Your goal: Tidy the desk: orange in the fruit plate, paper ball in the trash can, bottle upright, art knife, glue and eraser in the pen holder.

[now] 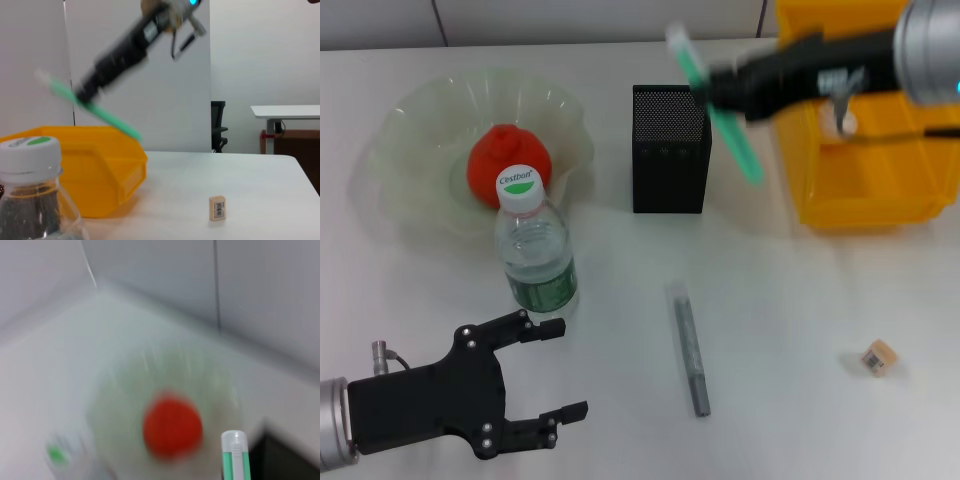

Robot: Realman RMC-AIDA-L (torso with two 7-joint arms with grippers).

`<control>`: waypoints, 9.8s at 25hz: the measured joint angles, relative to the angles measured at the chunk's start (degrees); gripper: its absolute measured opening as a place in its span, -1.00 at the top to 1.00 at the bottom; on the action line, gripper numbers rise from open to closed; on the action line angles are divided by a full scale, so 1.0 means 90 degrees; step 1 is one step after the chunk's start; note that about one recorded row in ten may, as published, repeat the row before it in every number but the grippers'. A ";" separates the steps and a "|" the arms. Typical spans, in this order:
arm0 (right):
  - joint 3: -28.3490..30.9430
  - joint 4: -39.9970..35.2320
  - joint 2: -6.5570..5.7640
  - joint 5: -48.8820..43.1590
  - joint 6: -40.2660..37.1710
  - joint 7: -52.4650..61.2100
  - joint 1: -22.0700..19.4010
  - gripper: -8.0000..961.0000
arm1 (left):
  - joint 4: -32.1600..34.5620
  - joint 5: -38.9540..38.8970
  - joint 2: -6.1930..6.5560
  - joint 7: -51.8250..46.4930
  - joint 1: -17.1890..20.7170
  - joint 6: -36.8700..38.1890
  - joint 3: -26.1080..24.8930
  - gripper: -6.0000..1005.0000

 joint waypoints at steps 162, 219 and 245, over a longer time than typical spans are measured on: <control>-0.1793 0.3159 0.0018 -0.1102 -0.0496 0.1198 0.1962 -0.58 | -0.0010 0.0020 0.0081 0.0042 0.0153 -0.0069 -0.0002 -0.62; -0.1346 0.3277 -0.0038 -0.0809 -0.0553 0.0776 0.1989 0.71 | 0.0001 0.0020 0.0050 0.0053 0.0150 -0.0038 -0.0023 -0.62; 0.0543 0.7689 0.0005 0.7651 0.1593 -1.0173 0.1202 0.73 | -0.0059 0.0029 0.0028 0.0054 0.0088 -0.0061 0.0011 -0.62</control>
